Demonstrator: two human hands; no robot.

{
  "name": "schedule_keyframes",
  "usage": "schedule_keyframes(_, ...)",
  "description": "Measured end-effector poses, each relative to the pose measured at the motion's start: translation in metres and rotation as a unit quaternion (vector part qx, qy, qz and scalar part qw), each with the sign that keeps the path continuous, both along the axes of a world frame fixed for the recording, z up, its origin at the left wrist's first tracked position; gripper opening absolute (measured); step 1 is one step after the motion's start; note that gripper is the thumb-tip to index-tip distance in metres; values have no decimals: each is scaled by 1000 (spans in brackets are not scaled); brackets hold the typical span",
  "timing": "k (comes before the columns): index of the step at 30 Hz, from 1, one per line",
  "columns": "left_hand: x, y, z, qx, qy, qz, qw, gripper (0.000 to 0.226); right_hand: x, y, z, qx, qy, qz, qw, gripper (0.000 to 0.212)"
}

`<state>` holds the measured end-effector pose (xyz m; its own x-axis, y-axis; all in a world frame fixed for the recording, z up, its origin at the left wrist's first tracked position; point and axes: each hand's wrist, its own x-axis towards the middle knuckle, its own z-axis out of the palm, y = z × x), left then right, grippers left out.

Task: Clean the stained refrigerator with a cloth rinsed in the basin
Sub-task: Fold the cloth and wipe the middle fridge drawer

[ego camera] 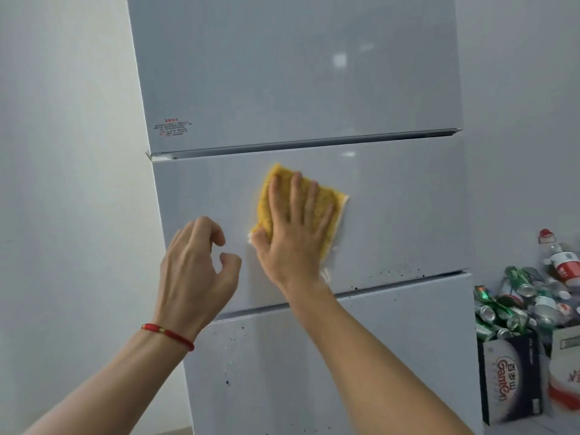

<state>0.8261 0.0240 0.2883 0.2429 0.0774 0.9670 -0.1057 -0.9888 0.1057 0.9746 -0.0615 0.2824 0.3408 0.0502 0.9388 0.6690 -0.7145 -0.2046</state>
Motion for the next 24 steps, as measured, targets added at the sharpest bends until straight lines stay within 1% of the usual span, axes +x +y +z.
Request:
schedule_keyframes(1,0,-3,-3,-27,-4,-7,1000,18,-12,13,-6,-83,-50,16,995,85)
schedule_keyframes(3,3,-8,-7,-54,-3,-9,998,29,-17,13,-18,-204,-129,53,969,83)
schedule_keyframes(4,5,-8,-8,-60,4,-2,998,35,-9,2,-20,-242,-171,67,953,83)
schedule_keyframes(5,8,-8,-10,-64,15,3,998,39,3,-16,-24,-268,-194,64,942,83)
schedule_keyframes(6,10,-7,-12,-67,28,8,997,39,19,-40,-27,-276,-190,49,941,85)
schedule_keyframes(7,11,-8,-14,-71,40,12,997,38,38,-67,-33,-259,-167,33,951,85)
schedule_keyframes(10,11,-10,-19,-76,56,13,995,33,96,-153,-53,-135,-57,-24,989,83)
schedule_keyframes(13,4,-7,-23,-58,61,12,996,29,132,-209,-67,-19,95,-36,995,83)
schedule_keyframes(15,-4,-3,-27,-46,67,13,997,29,141,-223,-68,96,193,-35,976,85)
schedule_keyframes(17,-14,3,-30,-38,72,15,997,28,139,-219,-63,223,277,-31,934,86)
schedule_keyframes(18,-18,5,-31,-31,74,16,997,28,136,-215,-58,264,304,-33,915,86)
schedule_keyframes(19,-24,10,-33,-29,76,21,996,27,130,-205,-56,282,320,-34,904,86)
schedule_keyframes(20,-27,14,-33,-31,75,24,996,27,125,-195,-55,285,321,-36,902,87)
schedule_keyframes(24,-30,22,-38,-67,79,28,994,28,91,-133,-63,242,275,-49,929,87)
